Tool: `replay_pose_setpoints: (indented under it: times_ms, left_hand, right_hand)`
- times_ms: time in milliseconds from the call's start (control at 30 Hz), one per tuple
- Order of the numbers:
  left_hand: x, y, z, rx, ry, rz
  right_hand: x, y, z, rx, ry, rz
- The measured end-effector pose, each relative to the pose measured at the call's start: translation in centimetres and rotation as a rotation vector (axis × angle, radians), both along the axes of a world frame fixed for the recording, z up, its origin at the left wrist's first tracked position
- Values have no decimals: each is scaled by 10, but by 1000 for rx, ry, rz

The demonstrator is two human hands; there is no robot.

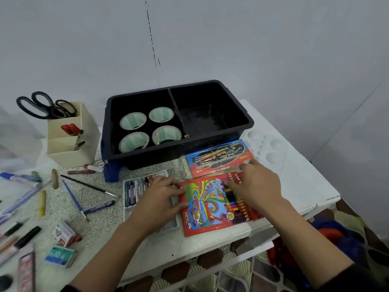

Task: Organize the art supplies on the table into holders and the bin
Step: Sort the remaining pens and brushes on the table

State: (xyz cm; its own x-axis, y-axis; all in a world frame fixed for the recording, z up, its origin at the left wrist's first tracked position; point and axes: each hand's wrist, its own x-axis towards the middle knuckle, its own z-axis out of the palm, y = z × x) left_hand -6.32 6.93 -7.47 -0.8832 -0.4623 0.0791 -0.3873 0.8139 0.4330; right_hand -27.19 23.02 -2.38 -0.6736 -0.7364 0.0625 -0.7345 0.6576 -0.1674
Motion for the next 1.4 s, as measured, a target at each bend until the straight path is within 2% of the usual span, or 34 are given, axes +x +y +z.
replay_pose_setpoints:
  times_ms: [200, 333, 433, 600, 700, 833, 967, 1133, 1233, 1400]
  left_hand:
    - [8, -8, 1, -3, 2, 7]
    - [22, -8, 7, 54, 118, -7]
    - [49, -12, 16, 67, 233, 110]
    - [118, -29, 30, 53, 323, 420]
    - [165, -40, 30, 42, 356, 597]
    - [219, -59, 23, 30, 320, 765]
    - [267, -84, 19, 71, 263, 831]
    - [318, -121, 17, 89, 181, 841]
    - [338, -144, 14, 86, 144, 811]
    - [349, -168, 13, 86, 141, 747]
  right_hand:
    - [26, -28, -8, -111, -124, 168]
    - [48, -49, -11, -237, -248, 315]
    - [68, -69, -10, -286, -348, 460]
    - [116, -114, -5, -302, -438, 710]
    - [149, -143, -5, -246, -417, 823]
    - [192, -182, -10, -46, -211, 922]
    - [229, -206, -9, 211, 7, 907]
    - [258, -222, -8, 293, 74, 775]
    - [265, -231, -5, 285, 8, 708]
    - [278, -246, -6, 72, -329, 534]
